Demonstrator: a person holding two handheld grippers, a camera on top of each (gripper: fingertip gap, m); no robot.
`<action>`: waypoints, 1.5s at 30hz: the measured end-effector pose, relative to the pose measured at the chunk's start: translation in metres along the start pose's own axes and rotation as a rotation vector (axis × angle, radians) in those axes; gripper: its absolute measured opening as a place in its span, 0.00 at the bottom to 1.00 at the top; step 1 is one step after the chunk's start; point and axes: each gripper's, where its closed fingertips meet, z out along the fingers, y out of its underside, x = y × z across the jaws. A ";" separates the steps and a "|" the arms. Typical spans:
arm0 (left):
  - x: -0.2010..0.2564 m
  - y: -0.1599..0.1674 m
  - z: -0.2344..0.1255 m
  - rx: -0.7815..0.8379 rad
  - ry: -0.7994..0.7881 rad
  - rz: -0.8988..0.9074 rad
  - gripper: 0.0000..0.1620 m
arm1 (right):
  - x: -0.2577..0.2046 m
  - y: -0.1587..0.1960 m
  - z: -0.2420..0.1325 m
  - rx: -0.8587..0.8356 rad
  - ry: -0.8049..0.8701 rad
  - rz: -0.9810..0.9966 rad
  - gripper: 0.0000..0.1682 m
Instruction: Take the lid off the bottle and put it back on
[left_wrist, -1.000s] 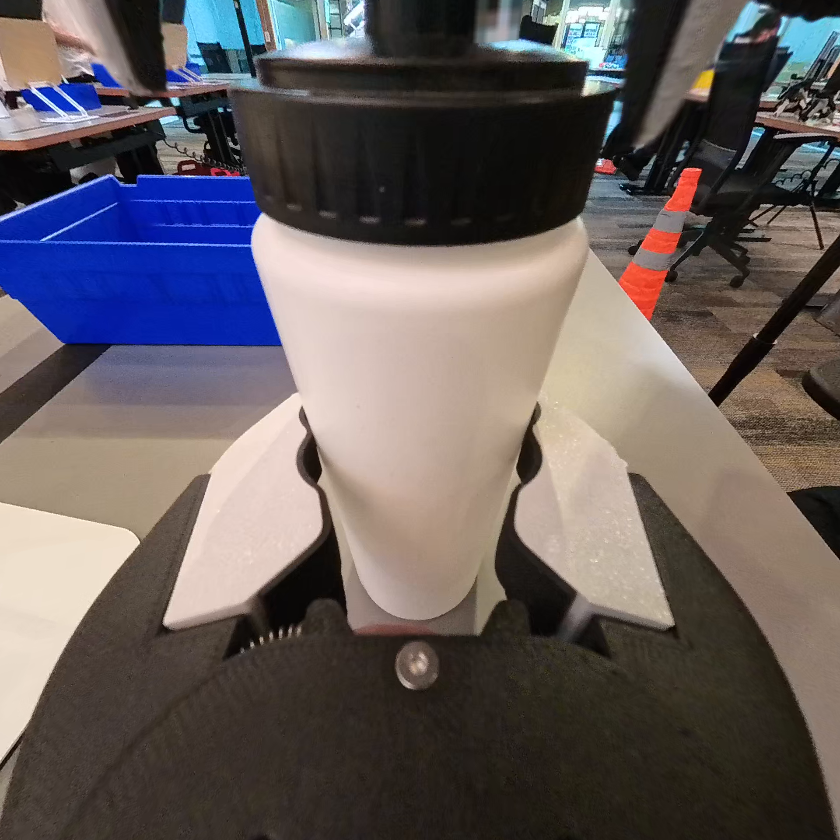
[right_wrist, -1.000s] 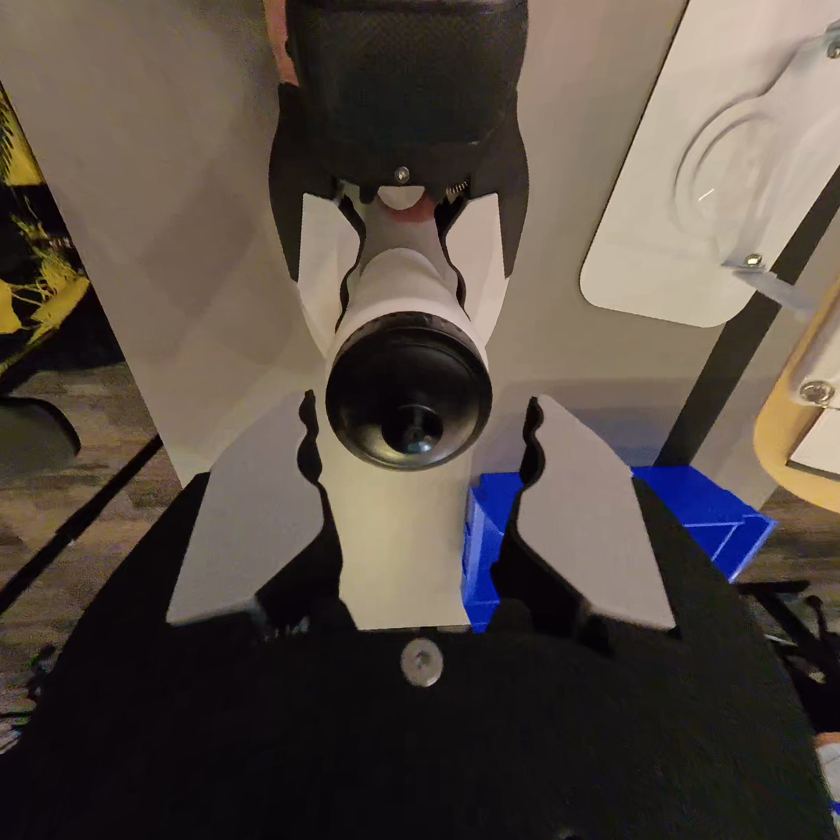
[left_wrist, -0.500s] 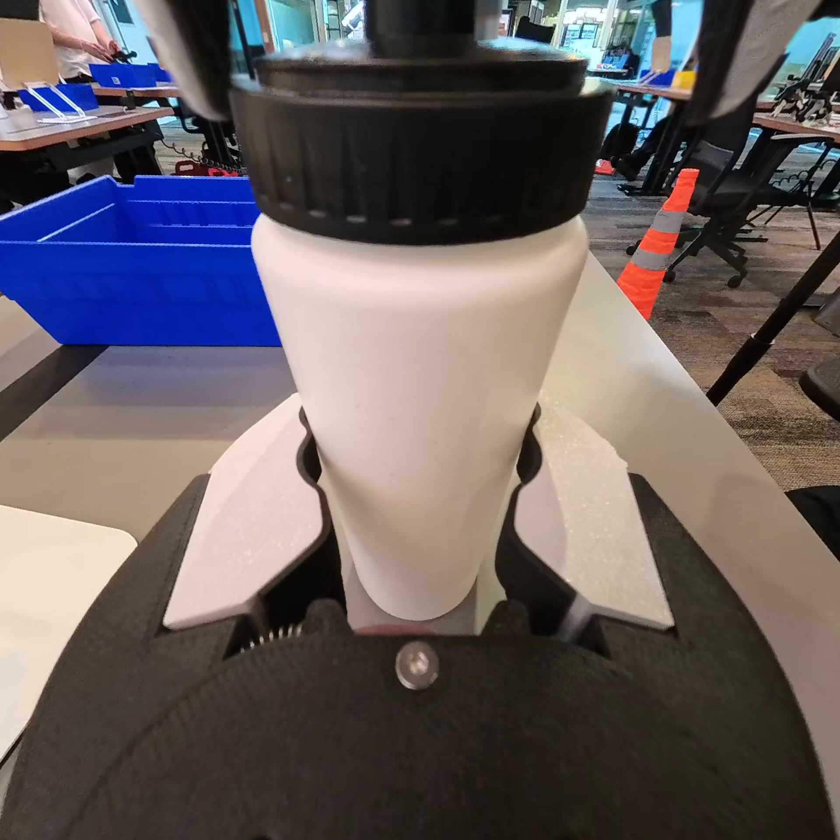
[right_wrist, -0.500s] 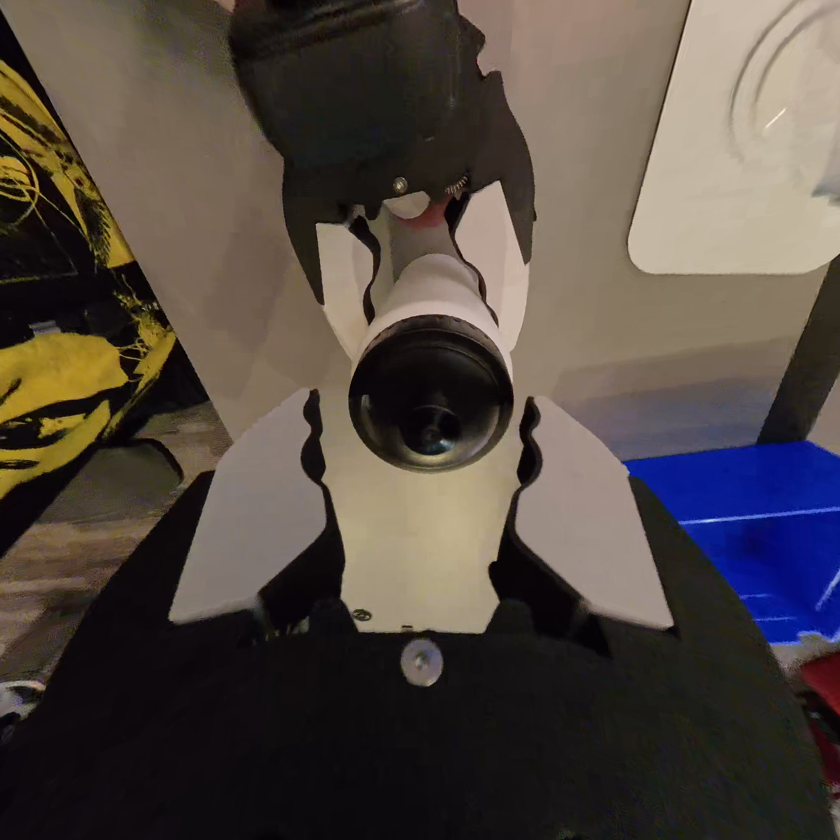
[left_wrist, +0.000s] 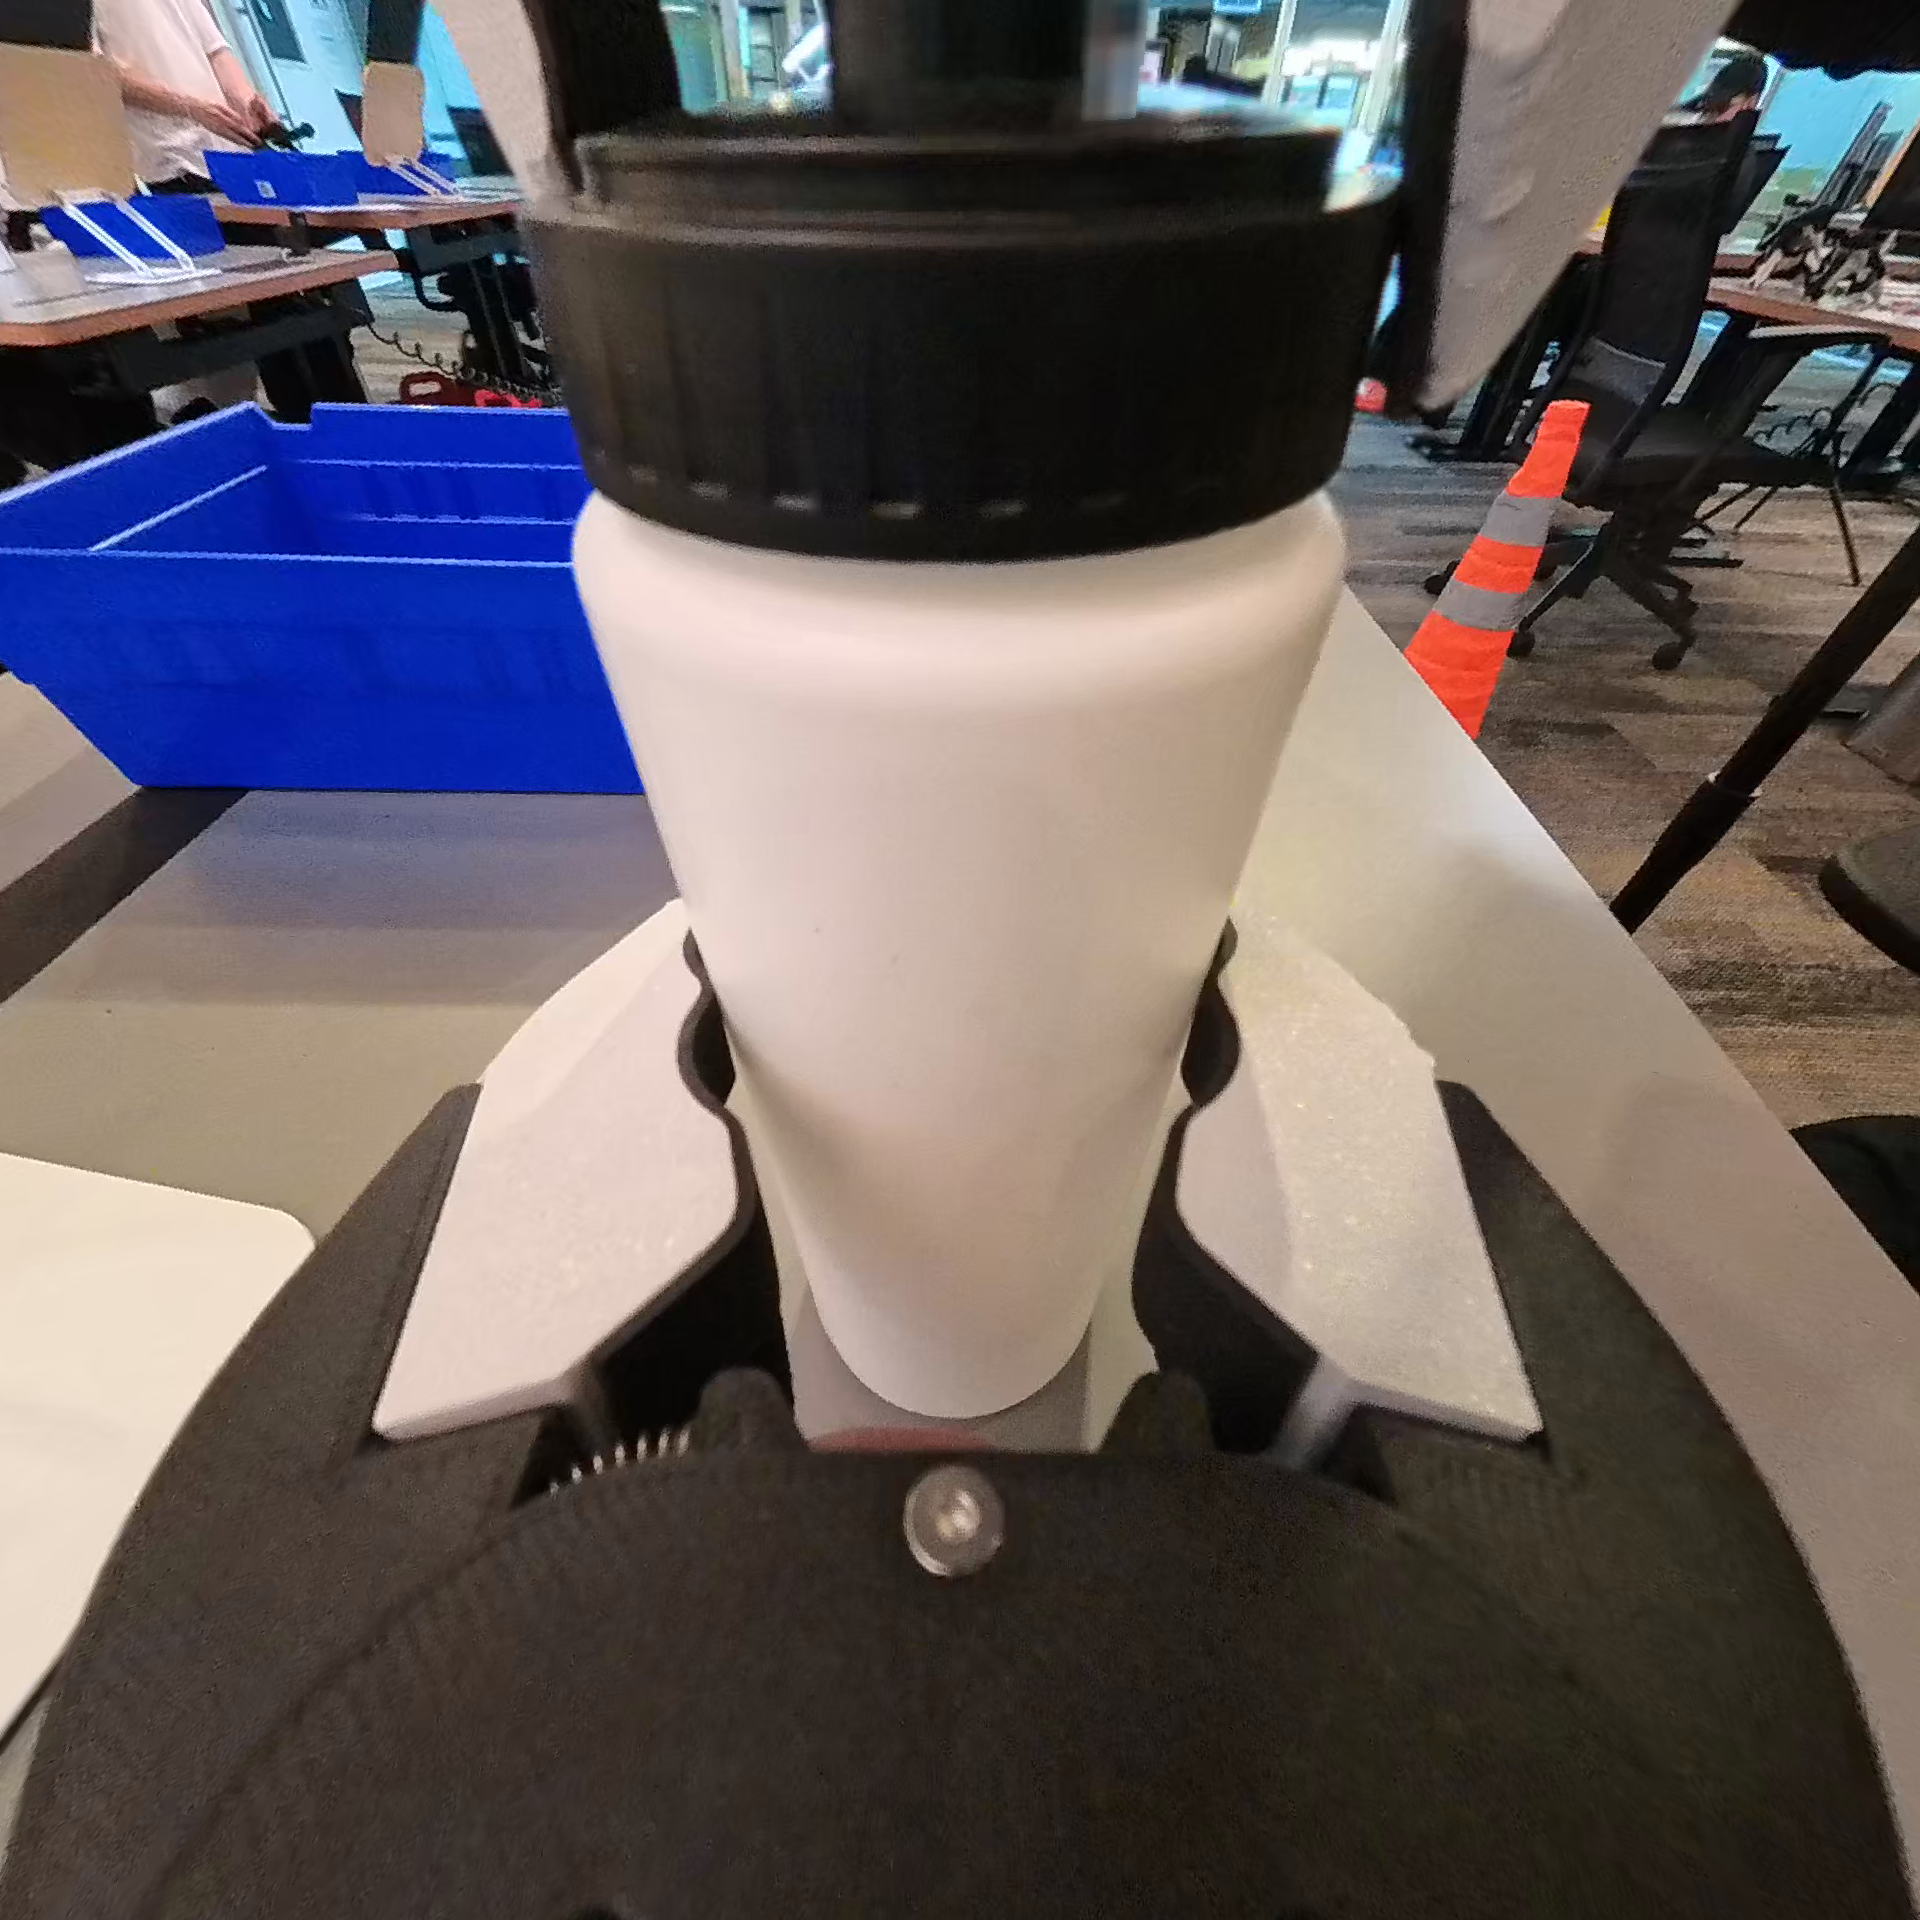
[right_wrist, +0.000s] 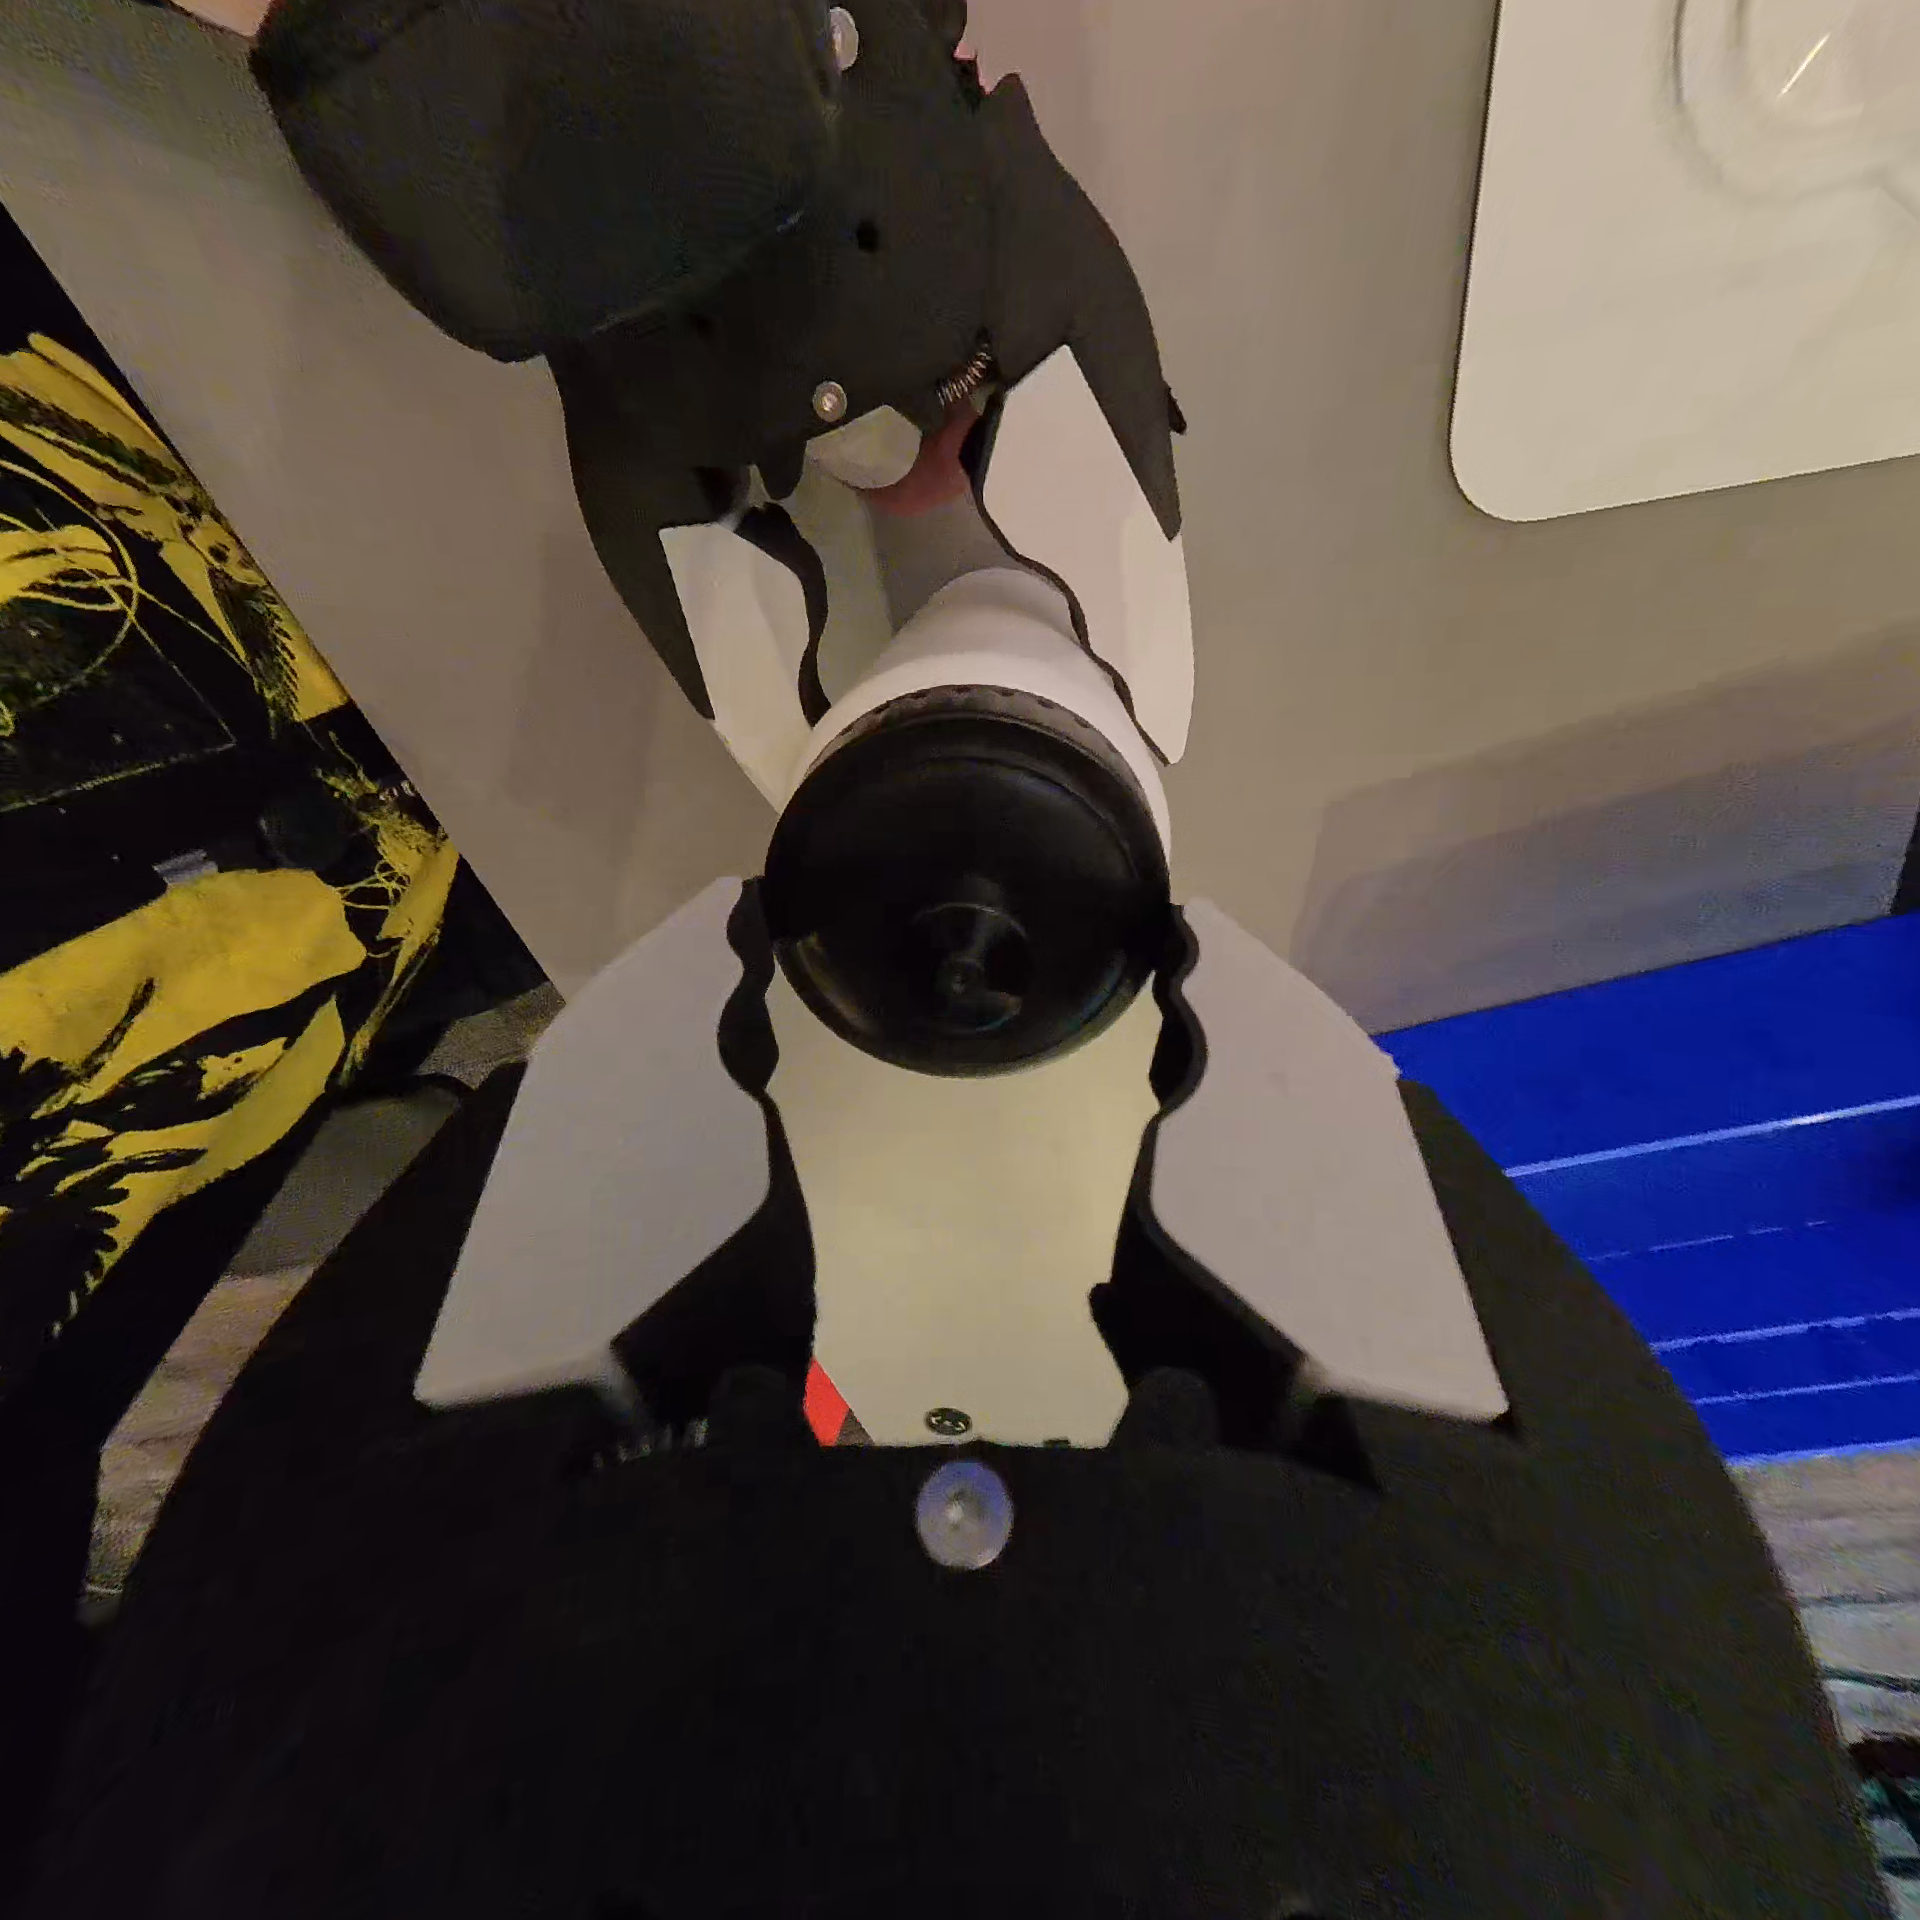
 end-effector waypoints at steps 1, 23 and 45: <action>0.001 0.000 0.001 -0.005 -0.001 0.007 0.53 | -0.001 0.002 0.000 -0.013 0.008 -0.043 0.43; 0.003 0.000 0.002 -0.006 0.008 0.010 0.53 | 0.005 0.007 -0.001 -0.041 0.006 -0.135 0.53; 0.004 0.000 0.003 0.000 0.010 0.009 0.53 | -0.002 0.002 -0.003 -0.024 0.121 -0.395 0.43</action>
